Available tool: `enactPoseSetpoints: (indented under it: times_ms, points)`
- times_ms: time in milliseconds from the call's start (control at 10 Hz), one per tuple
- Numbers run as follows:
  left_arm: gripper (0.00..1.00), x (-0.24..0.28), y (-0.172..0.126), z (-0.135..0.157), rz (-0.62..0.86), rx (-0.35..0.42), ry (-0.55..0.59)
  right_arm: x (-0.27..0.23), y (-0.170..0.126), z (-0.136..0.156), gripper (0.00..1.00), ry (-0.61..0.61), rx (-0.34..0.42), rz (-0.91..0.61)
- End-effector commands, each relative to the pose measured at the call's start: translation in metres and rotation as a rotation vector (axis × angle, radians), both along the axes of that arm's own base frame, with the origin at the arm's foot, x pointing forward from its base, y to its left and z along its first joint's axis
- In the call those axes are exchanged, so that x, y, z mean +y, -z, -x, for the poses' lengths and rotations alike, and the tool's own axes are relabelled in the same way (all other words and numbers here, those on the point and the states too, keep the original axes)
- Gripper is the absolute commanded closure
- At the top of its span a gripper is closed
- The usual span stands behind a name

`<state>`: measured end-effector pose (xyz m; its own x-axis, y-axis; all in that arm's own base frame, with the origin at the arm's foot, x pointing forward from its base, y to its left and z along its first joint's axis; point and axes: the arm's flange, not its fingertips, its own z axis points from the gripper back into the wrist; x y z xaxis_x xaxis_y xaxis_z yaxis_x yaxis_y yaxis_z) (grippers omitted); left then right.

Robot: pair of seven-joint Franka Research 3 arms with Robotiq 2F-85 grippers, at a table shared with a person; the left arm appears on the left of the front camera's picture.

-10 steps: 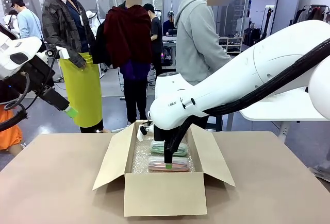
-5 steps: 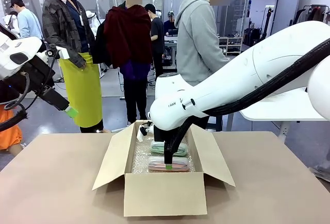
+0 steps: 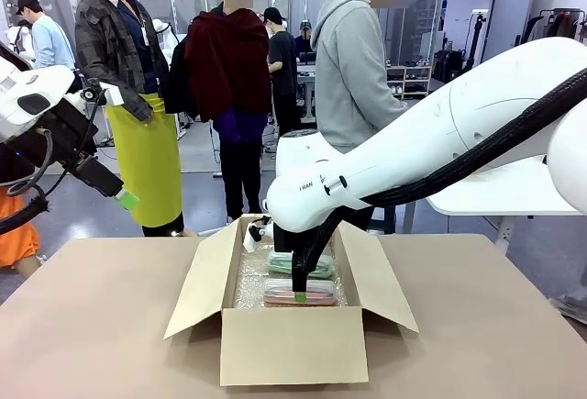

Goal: Pack the glasses set securely to prepare it for shipping.
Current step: Position the Package Box on the left side of the table.

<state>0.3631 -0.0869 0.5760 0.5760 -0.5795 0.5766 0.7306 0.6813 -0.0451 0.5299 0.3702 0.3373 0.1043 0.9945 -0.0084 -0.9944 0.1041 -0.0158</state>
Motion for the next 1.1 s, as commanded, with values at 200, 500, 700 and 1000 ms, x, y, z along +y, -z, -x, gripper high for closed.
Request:
enactPoseSetpoints:
  times_ms: [200,500,700,1000]
  points:
    - [0.00,-0.003,-0.012,-0.004,0.053,0.052,0.002,-0.020,-0.041,0.012,0.00,0.062,-0.039,-0.023]
    - [0.00,-0.003,-0.011,-0.029,0.194,0.216,-0.073,-0.121,-0.117,0.056,0.00,0.268,-0.082,-0.296]
    - [0.00,-0.005,0.003,-0.039,0.255,0.275,-0.093,-0.185,-0.135,0.090,0.00,0.416,-0.123,-0.450]
    - [0.00,-0.008,0.029,-0.048,0.341,0.371,-0.116,-0.271,-0.144,0.145,0.00,0.580,-0.210,-0.625]
